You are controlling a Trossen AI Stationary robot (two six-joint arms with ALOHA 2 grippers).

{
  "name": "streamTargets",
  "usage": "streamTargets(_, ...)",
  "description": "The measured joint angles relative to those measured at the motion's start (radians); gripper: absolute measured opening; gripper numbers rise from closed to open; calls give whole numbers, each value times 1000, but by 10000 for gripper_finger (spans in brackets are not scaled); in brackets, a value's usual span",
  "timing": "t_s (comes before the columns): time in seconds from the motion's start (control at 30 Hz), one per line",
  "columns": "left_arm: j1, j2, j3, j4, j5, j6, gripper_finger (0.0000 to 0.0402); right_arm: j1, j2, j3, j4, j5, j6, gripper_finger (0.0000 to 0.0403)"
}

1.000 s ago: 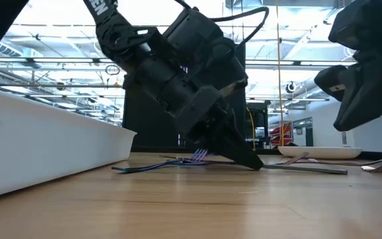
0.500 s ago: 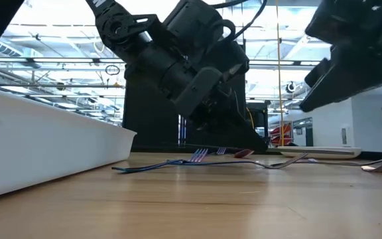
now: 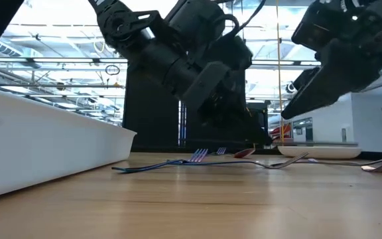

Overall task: Sort silverware
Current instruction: Put the bottom left iridescent knife into the cutlery tray

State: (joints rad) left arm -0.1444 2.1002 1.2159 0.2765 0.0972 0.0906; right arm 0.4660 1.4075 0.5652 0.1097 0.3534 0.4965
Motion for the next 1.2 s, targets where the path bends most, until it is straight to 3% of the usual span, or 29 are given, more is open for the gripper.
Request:
streamTargets(0.23, 0, -2, 62, -62, -1, 29, 49, 0, 61, -1, 12, -16, -9, 185)
streamTargets(0.67, 0, -2, 70, -75, -1, 22, 49, 0, 63, 0, -42, -11, 37, 157)
streamTargets(0.87, 0, -2, 70, -67, -2, 21, 49, 0, 63, 0, -79, -11, 52, 114)
streamTargets(1.13, 1, -2, 70, -69, -8, 20, 49, 0, 63, 0, -80, 6, 40, 24)
streamTargets(1.2, 1, -2, 70, -69, -8, 19, 49, 0, 63, 0, -79, 6, 26, 20)
